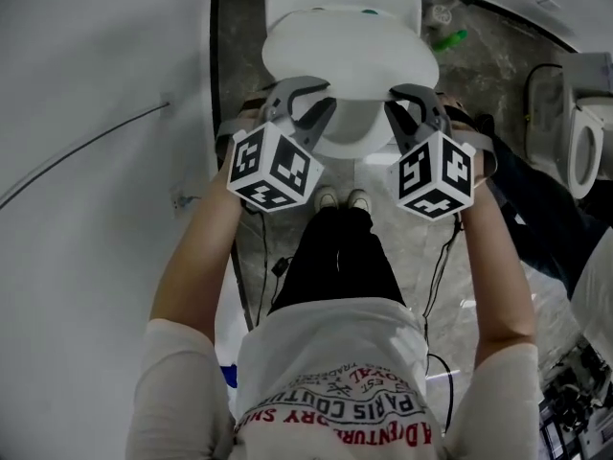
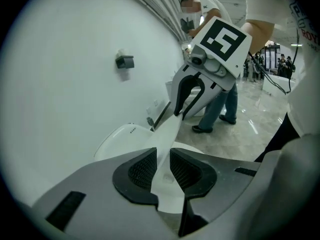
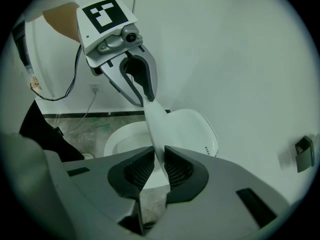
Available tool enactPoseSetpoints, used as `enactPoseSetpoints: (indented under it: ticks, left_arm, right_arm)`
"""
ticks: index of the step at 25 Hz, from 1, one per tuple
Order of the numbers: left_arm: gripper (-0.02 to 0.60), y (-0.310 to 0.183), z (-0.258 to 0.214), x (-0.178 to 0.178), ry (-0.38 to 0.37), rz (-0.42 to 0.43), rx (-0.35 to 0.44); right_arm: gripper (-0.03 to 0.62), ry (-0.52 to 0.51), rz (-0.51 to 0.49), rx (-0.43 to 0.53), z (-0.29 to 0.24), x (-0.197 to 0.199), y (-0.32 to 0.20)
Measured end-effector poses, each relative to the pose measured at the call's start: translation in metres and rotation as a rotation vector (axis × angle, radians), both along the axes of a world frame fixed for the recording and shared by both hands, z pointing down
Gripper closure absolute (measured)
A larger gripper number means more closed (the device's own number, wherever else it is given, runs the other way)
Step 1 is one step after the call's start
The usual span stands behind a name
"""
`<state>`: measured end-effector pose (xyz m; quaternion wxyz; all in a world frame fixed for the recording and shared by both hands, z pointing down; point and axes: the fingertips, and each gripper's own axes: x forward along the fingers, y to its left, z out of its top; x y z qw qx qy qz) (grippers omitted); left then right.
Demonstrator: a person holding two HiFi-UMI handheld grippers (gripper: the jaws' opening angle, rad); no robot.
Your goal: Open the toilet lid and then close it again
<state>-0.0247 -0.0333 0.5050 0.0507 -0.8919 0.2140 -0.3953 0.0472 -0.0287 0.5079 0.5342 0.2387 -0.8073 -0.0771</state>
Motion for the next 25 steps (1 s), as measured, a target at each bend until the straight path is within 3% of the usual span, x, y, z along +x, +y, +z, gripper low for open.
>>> enactPoseSetpoints:
  ticks: [4,8,18,25]
  left_arm:
    - [0.492,0.032,0.021,0.002,0.007,0.002,-0.043]
    - [0.492,0.051,0.036,0.002,0.056,-0.055,-0.136]
    - [0.483,0.096,0.103,0.0,-0.046,0.004,-0.322]
    - [0.482,0.127,0.173,-0.004,-0.074,-0.01,-0.4]
  right_arm:
    - [0.551,-0.001,0.014,-0.011,0.022,0.001,0.029]
    - [0.551,-0.005,0.019,-0.051,0.039,0.0,0.05]
    - [0.551,-0.035,-0.017,-0.331,0.097,-0.002,0.097]
    - [0.551,-0.038,-0.014,-0.441,0.166,-0.007,0.129]
